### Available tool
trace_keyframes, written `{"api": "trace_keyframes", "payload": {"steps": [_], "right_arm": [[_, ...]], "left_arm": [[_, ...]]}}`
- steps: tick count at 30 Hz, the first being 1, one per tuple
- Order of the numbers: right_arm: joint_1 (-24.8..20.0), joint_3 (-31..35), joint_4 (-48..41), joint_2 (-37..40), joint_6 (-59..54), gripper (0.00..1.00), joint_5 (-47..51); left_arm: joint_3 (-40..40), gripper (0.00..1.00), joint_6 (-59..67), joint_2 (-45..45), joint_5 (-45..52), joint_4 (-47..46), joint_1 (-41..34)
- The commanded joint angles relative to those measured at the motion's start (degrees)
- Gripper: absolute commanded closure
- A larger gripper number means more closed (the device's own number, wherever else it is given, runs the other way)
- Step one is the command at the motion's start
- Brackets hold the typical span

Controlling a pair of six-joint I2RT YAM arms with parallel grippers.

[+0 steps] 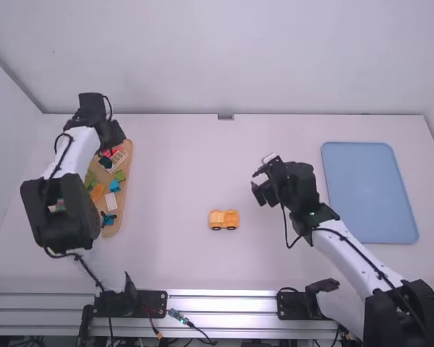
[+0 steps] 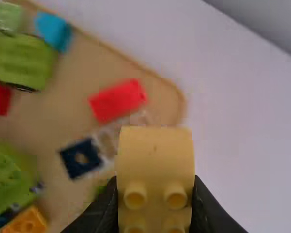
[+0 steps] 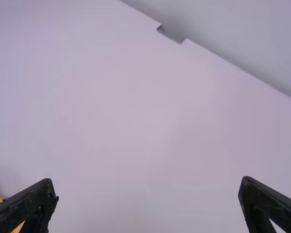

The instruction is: Assemble lego blocks to make yellow taxi

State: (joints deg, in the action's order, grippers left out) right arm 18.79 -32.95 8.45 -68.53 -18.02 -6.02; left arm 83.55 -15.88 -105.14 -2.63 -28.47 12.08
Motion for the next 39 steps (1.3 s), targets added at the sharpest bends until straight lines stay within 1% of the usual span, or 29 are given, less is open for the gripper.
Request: {"api": "trace_keyframes", "payload": {"steps": [1, 3, 4, 6, 9, 10, 11, 12, 13, 15, 17, 18, 20, 22, 23, 25, 27, 29, 33, 35, 39], "right_arm": [[-0.6, 0.3, -0.4, 2.7, 2.2, 0.01, 0.1], [-1.9, 0.3, -0.9, 4.5, 6.0, 0.01, 0.1], [-2.6, 0.3, -1.3, 5.2, 7.1, 0.01, 0.1], [-5.2, 0.3, -3.0, 7.6, 11.6, 0.01, 1.4], [-9.7, 0.3, -7.8, 12.3, 19.1, 0.01, 8.2], [-10.6, 0.3, -9.1, 13.4, 20.2, 0.01, 9.4], [-12.5, 0.3, -11.7, 15.8, 22.4, 0.01, 11.0], [-12.7, 0.3, -12.1, 16.1, 22.6, 0.01, 11.2], [-14.8, 0.3, -15.1, 18.8, 24.0, 0.01, 12.2], [-17.3, 0.3, -18.4, 22.2, 25.2, 0.01, 12.5], [-19.6, 0.3, -21.3, 24.9, 26.4, 0.01, 12.2], [-21.4, 0.3, -23.4, 26.9, 27.1, 0.01, 12.0], [-24.3, 0.3, -26.8, 29.9, 27.2, 0.01, 11.4], [-25.6, 0.3, -28.0, 31.2, 27.2, 0.01, 10.8], [-27.8, 0.3, -29.5, 33.0, 26.8, 0.01, 9.4], [-30.1, 0.3, -30.4, 34.6, 26.8, 0.01, 7.3], [-30.9, 0.3, -30.5, 35.1, 26.8, 0.01, 6.6], [-33.6, 0.3, -30.9, 35.8, 26.6, 0.01, 3.6], [-35.7, 0.3, -30.5, 34.4, 25.0, 0.01, -0.1], [-36.2, 0.3, -30.2, 33.5, 25.1, 0.01, -0.5], [-37.5, 0.3, -28.8, 29.3, 24.6, 0.01, -0.6]], "left_arm": [[-6.4, 0.98, 13.1, 5.0, 11.5, 1.5, -4.5], [-9.9, 0.98, 19.2, 7.1, 14.7, 2.0, -9.2], [-10.8, 0.98, 21.0, 7.6, 14.8, 1.7, -11.1], [-12.6, 0.98, 25.9, 8.0, 14.4, 0.6, -17.3], [-15.0, 0.98, 33.7, 7.9, 10.5, -0.3, -28.5], [-15.5, 0.98, 35.9, 7.7, 10.0, 0.0, -30.7], [-16.5, 0.98, 40.3, 7.5, 10.1, 1.0, -34.9], [-16.6, 0.98, 40.8, 7.5, 10.2, 1.2, -35.4], [-17.6, 0.98, 44.0, 7.5, 10.2, 2.6, -39.6], [-18.3, 0.98, 45.9, 7.5, 10.0, 4.3, -44.3], [-18.3, 0.98, 47.9, 7.5, 10.0, 4.3, -47.8], [-18.3, 0.98, 48.5, 7.5, 10.1, 4.0, -50.0], [-18.3, 0.98, 49.7, 7.1, 10.1, 4.5, -52.7], [-18.3, 0.98, 50.2, 6.5, 10.0, 5.3, -53.8], [-17.8, 0.98, 50.2, 5.1, 9.6, 6.5, -55.2], [-16.7, 0.98, 50.4, 3.1, 9.0, 6.6, -56.4], [-16.1, 0.98, 50.5, 2.1, 8.9, 6.4, -56.8], [-12.2, 0.98, 51.1, -2.2, 8.9, 4.2, -57.8], [-7.4, 0.98, 51.6, -6.3, 9.2, 1.3, -58.8], [-7.0, 0.98, 52.4, -6.9, 9.2, 1.5, -59.1], [-7.0, 0.99, 53.1, -10.1, 10.2, 3.9, -59.1]]}}
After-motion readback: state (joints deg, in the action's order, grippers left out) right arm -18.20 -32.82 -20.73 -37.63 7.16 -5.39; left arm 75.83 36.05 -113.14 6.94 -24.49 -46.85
